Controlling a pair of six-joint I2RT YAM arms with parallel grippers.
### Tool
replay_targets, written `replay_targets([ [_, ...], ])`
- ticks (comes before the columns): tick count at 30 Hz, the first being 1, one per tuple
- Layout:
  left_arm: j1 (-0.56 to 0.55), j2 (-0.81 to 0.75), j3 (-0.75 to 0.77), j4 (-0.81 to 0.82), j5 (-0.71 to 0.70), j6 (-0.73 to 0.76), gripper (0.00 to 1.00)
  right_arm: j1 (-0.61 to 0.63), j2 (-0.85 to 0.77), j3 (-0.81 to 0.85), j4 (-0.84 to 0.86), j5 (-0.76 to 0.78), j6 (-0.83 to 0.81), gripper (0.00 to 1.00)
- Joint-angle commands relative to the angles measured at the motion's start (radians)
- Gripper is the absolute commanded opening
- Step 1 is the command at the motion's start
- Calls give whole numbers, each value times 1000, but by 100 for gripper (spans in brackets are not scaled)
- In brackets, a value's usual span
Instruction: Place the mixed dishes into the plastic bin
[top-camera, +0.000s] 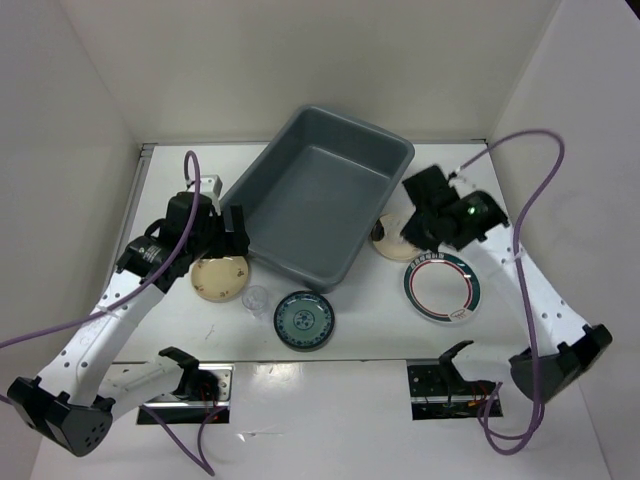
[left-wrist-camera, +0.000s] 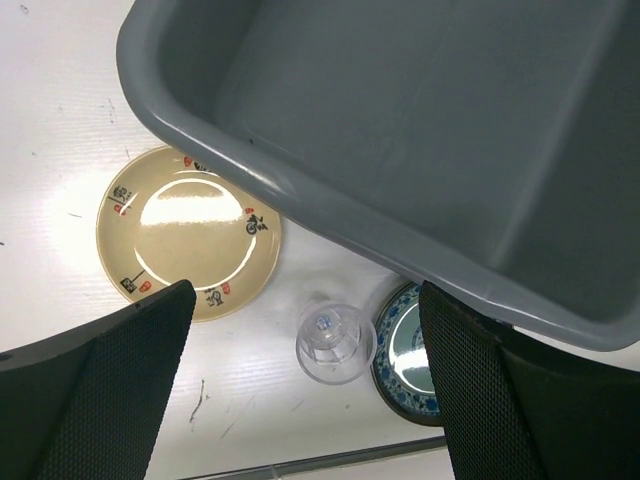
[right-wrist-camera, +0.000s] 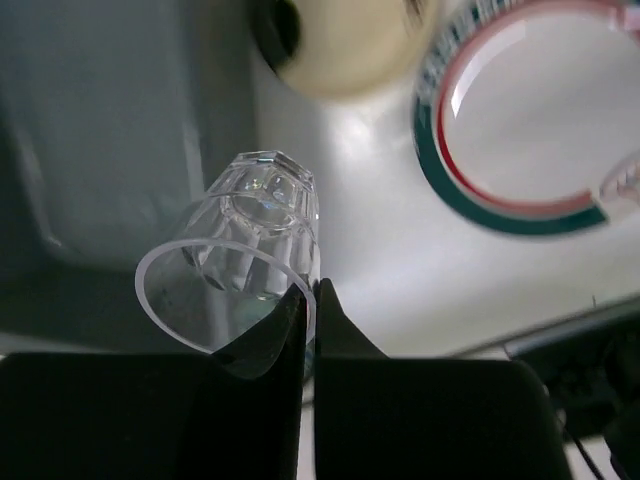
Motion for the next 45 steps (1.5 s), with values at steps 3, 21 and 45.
replay_targets([
  [3, 2, -16, 19, 34, 14, 36, 99, -38, 211, 348, 128, 42, -282, 1],
  [21, 11, -53, -21, 63, 41, -24, 99, 114, 688, 434, 296, -199, -508, 1],
  [45, 11, -93, -131, 112, 126, -133, 99, 123, 696, 435, 310, -196, -533, 43],
])
